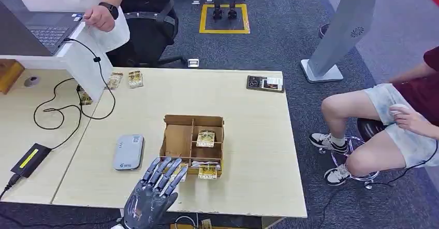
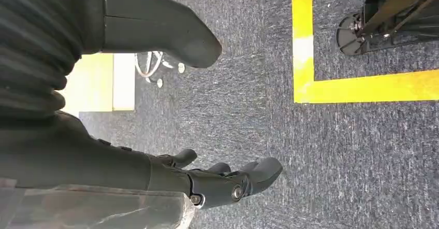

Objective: Pass the card to the sensor for recognition and then transmit it.

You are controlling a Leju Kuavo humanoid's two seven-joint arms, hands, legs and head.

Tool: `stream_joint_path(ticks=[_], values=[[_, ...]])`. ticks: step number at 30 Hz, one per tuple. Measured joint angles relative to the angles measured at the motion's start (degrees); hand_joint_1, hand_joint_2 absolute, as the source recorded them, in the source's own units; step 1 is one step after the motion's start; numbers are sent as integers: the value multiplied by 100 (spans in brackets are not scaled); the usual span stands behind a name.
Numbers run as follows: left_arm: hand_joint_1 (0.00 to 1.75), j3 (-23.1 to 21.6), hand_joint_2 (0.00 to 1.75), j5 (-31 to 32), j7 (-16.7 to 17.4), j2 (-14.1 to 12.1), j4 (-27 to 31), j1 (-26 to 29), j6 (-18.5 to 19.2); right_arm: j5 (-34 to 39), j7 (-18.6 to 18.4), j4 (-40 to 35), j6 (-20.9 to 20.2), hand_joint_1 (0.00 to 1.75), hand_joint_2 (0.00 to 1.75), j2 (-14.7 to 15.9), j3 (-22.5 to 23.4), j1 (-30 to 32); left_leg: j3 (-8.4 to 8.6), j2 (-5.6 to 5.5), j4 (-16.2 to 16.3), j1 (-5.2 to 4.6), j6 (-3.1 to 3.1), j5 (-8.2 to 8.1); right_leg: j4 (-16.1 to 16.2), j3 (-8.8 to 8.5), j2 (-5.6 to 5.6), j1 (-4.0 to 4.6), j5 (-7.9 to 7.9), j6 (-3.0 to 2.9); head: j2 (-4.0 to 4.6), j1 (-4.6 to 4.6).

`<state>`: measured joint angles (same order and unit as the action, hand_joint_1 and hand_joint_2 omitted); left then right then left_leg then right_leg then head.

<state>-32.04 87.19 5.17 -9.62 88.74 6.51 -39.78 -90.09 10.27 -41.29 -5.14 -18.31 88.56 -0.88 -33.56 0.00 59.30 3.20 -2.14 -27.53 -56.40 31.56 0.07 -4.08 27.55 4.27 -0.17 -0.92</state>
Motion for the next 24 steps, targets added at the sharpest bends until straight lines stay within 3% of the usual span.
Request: stream_joint_path(ticks=[6, 13, 24], values=[[0, -334, 175, 0, 193, -190, -199, -143, 0, 0, 37, 9, 9, 0, 175, 4, 0, -1, 0, 0, 0, 0, 0, 0, 0, -1, 0, 0, 0, 0, 0, 0], [0, -411, 175, -4, 272, -271, -300, -204, 0, 0, 55, 24, 24, 0, 175, 9, 0, -1, 0, 0, 0, 0, 0, 0, 0, 0, 0, 0, 0, 0, 0, -2], [0, -440, 175, 0, 1017, -171, -999, -301, 0, 0, 33, 9, 4, 0, 175, 11, 0, -2, -1, 0, 0, 0, 0, 0, 0, -1, 0, 0, 0, 0, 0, 0]])
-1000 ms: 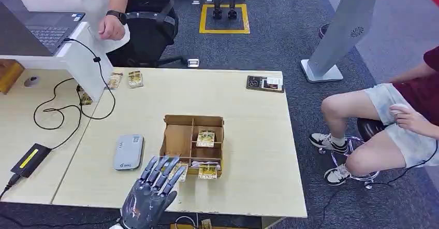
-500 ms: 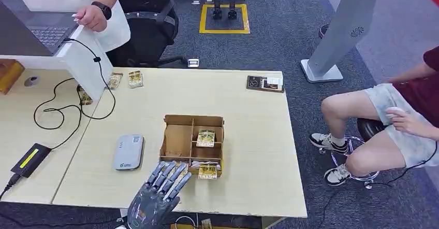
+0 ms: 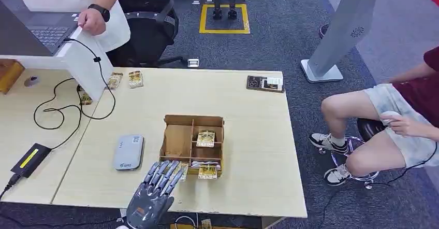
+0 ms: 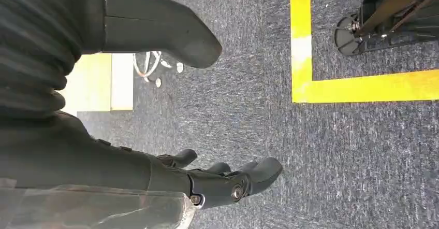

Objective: Pass the card to the sensor for recognition and then transmit it.

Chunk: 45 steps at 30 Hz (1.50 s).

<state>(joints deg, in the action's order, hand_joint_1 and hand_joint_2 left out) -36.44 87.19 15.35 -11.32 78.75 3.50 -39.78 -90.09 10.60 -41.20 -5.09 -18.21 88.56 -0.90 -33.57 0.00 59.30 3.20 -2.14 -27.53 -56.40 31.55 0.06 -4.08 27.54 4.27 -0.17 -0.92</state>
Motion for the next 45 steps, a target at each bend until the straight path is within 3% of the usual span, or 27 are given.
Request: stream_joint_path(ticks=[13, 29, 45], values=[[0, 2, 175, -2, 422, 236, -325, -21, 0, 79, -83, -258, -179, 0, 175, -74, 0, 1, -1, 0, 0, 0, 0, 0, 0, 0, 1, 0, 0, 0, 0, -2], [0, 175, 175, -33, 513, 518, -236, 78, -7, 151, -142, -308, -175, 0, 175, -118, 0, 1, -1, -1, 0, 0, 0, 0, 0, -1, 1, 0, 0, 0, 0, -2], [0, 437, 175, -2, 749, 608, -216, 135, 142, 188, -153, -308, -162, 0, 175, -120, 0, -4, -1, -1, 0, 0, 0, 0, 0, -1, 1, 0, 0, 0, 0, 0]])
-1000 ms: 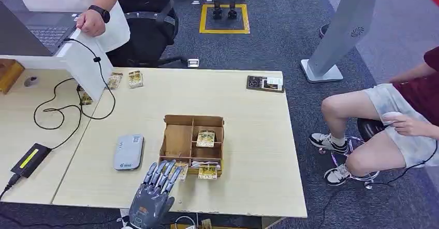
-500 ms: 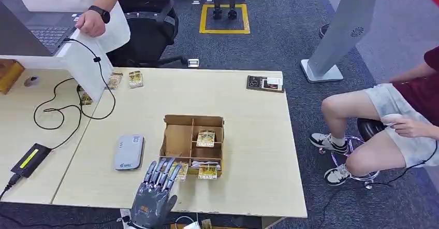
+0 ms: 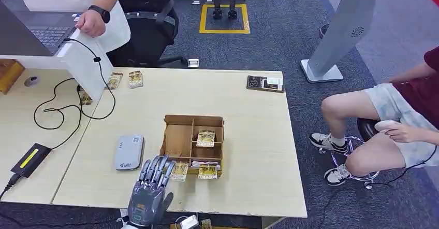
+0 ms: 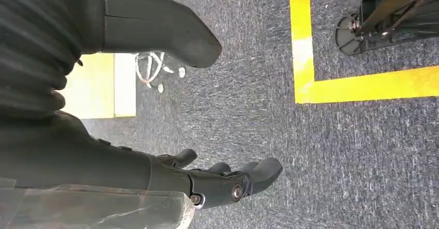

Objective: Pass the card to the sensor for recognition and then transmit it.

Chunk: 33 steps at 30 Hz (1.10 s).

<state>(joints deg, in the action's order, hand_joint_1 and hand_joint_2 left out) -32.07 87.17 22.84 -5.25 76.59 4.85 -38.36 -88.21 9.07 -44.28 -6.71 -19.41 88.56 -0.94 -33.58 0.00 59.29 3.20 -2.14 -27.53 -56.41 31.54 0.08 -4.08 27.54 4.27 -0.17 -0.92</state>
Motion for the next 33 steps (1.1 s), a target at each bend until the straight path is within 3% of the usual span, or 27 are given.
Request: stream_joint_path(ticks=[14, 33], values=[[0, 153, 175, 4, 264, -2, -149, -4, 7, -24, 4, 0, 0, 0, 175, 0, 0, -5, 0, 0, 0, 0, 0, 0, 0, 1, 0, 0, 0, 0, 0, 0], [0, 153, 175, 4, 44, -2, -147, -4, -111, -70, 7, -9, 4, 0, 175, 0, 0, -6, 0, 0, 0, 0, 0, 0, 0, 1, 0, 0, 0, 0, 0, -2]])
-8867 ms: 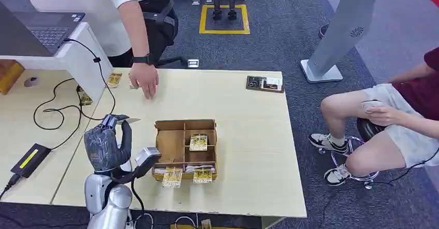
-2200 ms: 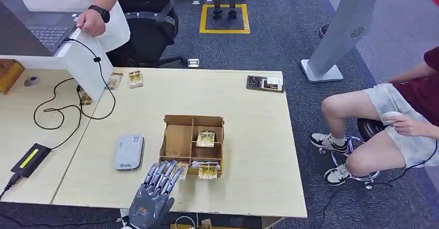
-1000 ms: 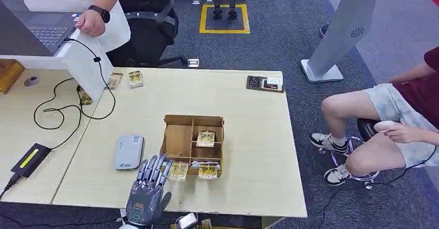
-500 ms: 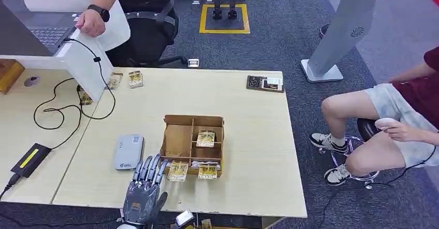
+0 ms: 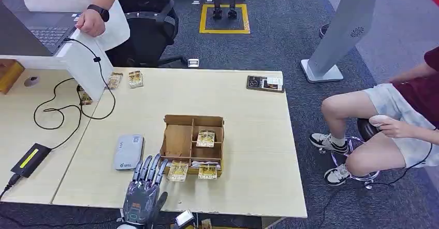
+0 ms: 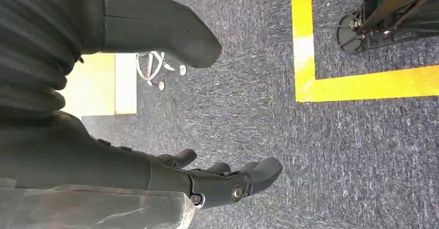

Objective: Pass the card to the sensor for recognition and then transmit it.

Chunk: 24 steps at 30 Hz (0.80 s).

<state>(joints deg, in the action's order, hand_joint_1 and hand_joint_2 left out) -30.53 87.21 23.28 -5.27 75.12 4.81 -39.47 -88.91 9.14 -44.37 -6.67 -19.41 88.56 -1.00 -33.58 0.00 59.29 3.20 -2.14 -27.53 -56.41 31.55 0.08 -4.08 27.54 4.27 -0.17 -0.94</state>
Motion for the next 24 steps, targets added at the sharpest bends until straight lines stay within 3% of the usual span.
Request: stream_joint_path(ticks=[8, 24], values=[[0, 0, 175, 0, -111, 24, 57, -4, -7, -31, 4, 0, 0, 0, 175, 0, 0, -1, 0, 0, 0, 0, 0, 0, 0, 0, 0, 0, 0, 0, 0, 2], [0, 74, 175, -57, -396, 372, -394, -359, -7, -107, 9, 59, 94, 0, 175, 2, -2, -38, 0, 0, 0, 0, 0, 0, 0, 0, -1, 0, 0, 0, 0, 0]])
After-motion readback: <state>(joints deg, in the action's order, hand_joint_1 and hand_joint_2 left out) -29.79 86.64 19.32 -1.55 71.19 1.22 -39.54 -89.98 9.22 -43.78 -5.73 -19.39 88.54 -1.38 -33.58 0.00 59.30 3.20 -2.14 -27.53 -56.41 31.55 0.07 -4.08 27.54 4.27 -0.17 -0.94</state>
